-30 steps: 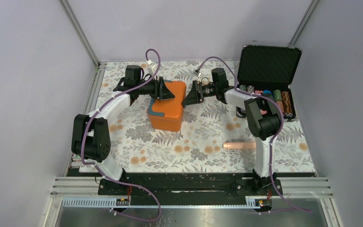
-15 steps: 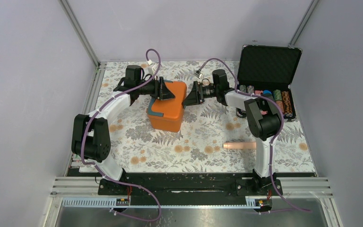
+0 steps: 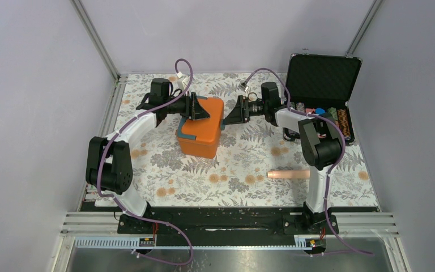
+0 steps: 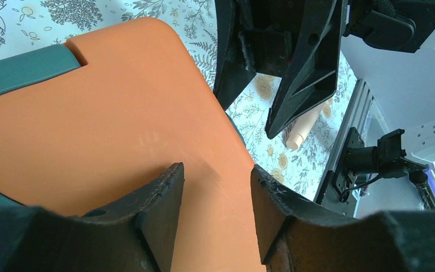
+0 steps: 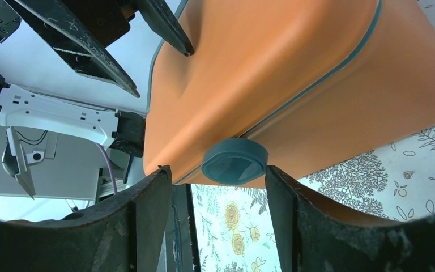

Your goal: Organize the medicine kit

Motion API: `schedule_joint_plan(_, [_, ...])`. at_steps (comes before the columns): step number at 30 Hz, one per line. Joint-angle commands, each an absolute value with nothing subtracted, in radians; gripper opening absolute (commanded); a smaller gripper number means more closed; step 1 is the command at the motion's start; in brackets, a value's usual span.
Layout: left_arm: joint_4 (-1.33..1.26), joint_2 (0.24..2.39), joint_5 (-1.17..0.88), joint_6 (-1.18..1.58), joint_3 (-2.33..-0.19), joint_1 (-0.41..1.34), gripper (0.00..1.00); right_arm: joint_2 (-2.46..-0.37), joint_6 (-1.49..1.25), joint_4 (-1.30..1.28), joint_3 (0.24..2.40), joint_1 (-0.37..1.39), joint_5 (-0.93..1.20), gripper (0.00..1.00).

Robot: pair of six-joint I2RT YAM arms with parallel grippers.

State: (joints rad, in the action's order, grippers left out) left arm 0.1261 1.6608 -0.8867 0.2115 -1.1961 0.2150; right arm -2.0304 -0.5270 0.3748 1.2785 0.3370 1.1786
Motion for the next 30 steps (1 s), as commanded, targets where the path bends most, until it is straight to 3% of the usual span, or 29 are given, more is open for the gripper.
schedule_joint_plan(1, [0.147, 1.695, -0.850, 0.202, -1.181, 0.218, 0.47, -1.973, -0.495, 0.385, 1.285, 0.334, 1.205, 0.67])
schedule_joint_plan(19, [0.152, 1.696, -0.841, 0.198, -1.181, 0.217, 0.48, -1.990, -0.454, 0.335, 1.307, 0.339, 1.212, 0.54])
schedule_joint_plan(24, [0.152, 1.700, -0.842, 0.198, -1.181, 0.218, 0.48, -2.004, -0.454, 0.328, 1.314, 0.339, 1.219, 0.81])
schedule_joint_plan(30, [0.153, 1.697, -0.843, 0.195, -1.181, 0.218, 0.48, -2.047, -0.433, 0.297, 1.357, 0.356, 1.213, 0.85])
